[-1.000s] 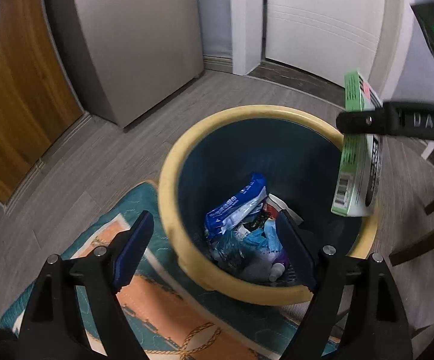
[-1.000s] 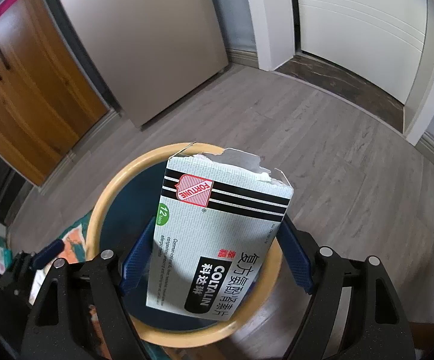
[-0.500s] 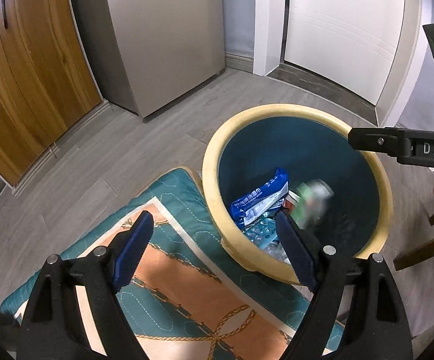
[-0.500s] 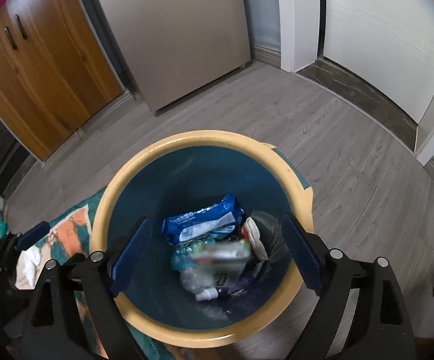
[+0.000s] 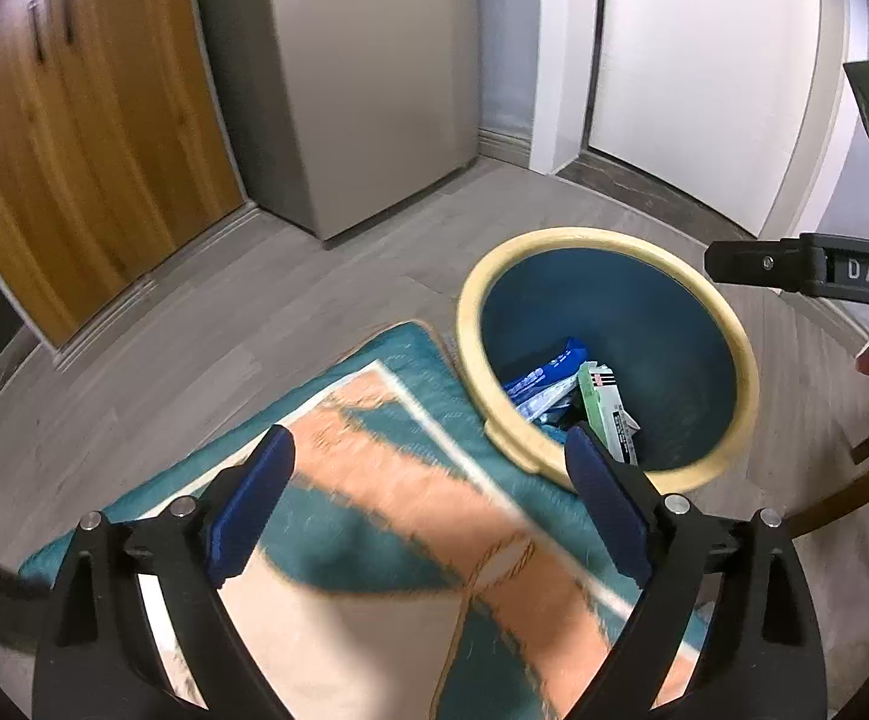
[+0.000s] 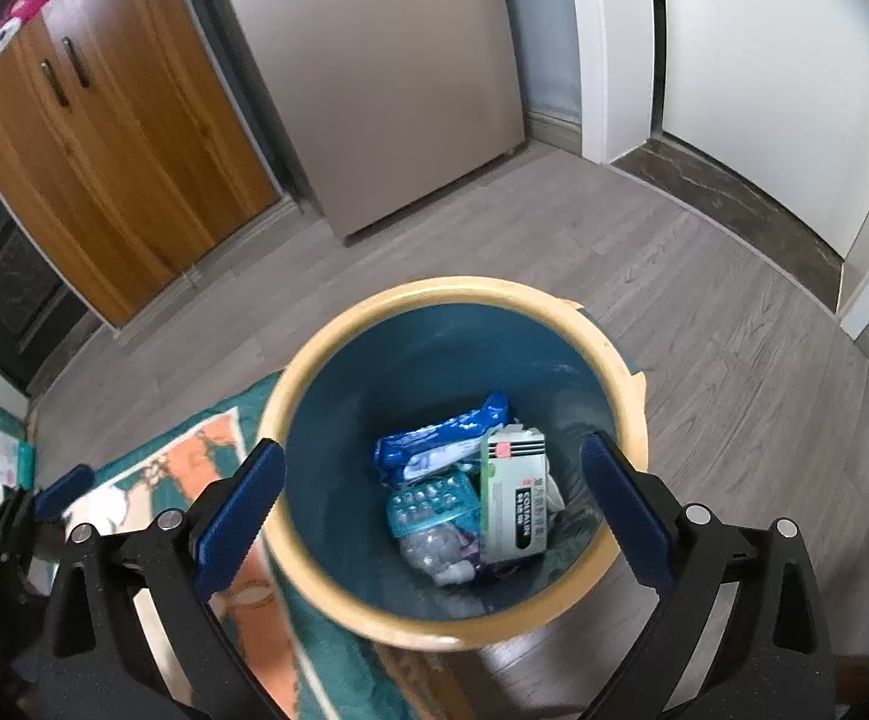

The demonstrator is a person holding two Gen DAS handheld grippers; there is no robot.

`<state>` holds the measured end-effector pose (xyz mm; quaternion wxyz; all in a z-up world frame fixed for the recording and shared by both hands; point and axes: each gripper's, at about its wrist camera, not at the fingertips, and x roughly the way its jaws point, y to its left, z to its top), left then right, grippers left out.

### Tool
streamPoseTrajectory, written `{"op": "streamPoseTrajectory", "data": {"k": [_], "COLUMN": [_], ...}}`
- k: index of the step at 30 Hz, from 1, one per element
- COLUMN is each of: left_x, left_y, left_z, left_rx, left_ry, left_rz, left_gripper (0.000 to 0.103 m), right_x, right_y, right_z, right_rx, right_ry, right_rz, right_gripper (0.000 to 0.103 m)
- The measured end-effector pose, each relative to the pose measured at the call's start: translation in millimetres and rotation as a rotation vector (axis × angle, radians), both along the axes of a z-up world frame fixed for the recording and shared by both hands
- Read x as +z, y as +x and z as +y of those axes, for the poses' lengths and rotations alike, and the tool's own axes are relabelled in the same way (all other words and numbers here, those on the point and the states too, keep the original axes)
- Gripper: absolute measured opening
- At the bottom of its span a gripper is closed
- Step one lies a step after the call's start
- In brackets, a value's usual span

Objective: Collect trash
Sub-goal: 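Move both open tools back over the mat, then grasp the small blue-and-white medicine packet with the left tool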

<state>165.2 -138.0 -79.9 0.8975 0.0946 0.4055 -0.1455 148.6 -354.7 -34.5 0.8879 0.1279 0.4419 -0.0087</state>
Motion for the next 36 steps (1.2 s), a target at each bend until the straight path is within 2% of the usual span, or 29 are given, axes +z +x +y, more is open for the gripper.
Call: {"op": "streamPoseTrajectory", "data": {"k": [8, 11, 14, 17, 20, 25, 26, 27, 28, 32, 36], "left_x": [13.3, 9.7, -7.3, -27.8, -51.8, -85.7, -89.8, -93.8, -97.3, -92.8, -74.2], "left_y": [-49.8, -71.7, -93.9, -119.9, -153.5, -187.2, -191.6, -196.0, -197.4, -197.2, -183.8], "left_z": [43.3, 65.0, 82.4, 94.5, 91.2, 65.8, 62.6, 59.5, 55.8, 47.5, 61.5], "left_rx": [0.065, 0.098, 0.144, 0.192, 0.179, 0.050, 0.037, 0.019, 0.001, -0.027, 0.027], "left_ry": [0.013, 0.000, 0.015, -0.015, -0.003, 0.065, 0.068, 0.069, 0.070, 0.094, 0.054], "left_rz": [-0.023, -0.012, 0.022, 0.075, 0.116, 0.215, 0.236, 0.261, 0.283, 0.259, 0.224], "left_gripper": [0.091, 0.091, 0.091, 0.091, 0.089, 0.068, 0.057, 0.041, 0.033, 0.016, 0.004], "right_x": [13.6, 17.6, 21.5, 22.1, 20.9, 25.2, 25.9, 26.1, 26.4, 28.0, 25.2], "right_y": [-27.4, -34.6, -39.5, -44.1, -47.3, -52.1, -52.1, -53.2, -54.3, -57.8, -56.0], "right_z": [34.1, 50.7, 69.4, 85.3, 101.4, 118.3, 119.8, 122.4, 124.9, 136.9, 148.3], "right_rx": [-0.011, 0.011, 0.046, 0.064, 0.081, 0.086, 0.084, 0.082, 0.082, 0.104, 0.135], "right_ry": [0.113, 0.112, 0.064, 0.036, 0.046, 0.081, 0.092, 0.108, 0.120, 0.113, 0.081], "right_rz": [0.010, 0.007, 0.001, 0.000, 0.012, 0.015, 0.018, 0.021, 0.025, 0.027, 0.042], "right_gripper": [0.098, 0.098, 0.098, 0.098, 0.098, 0.098, 0.098, 0.098, 0.098, 0.098, 0.098]}}
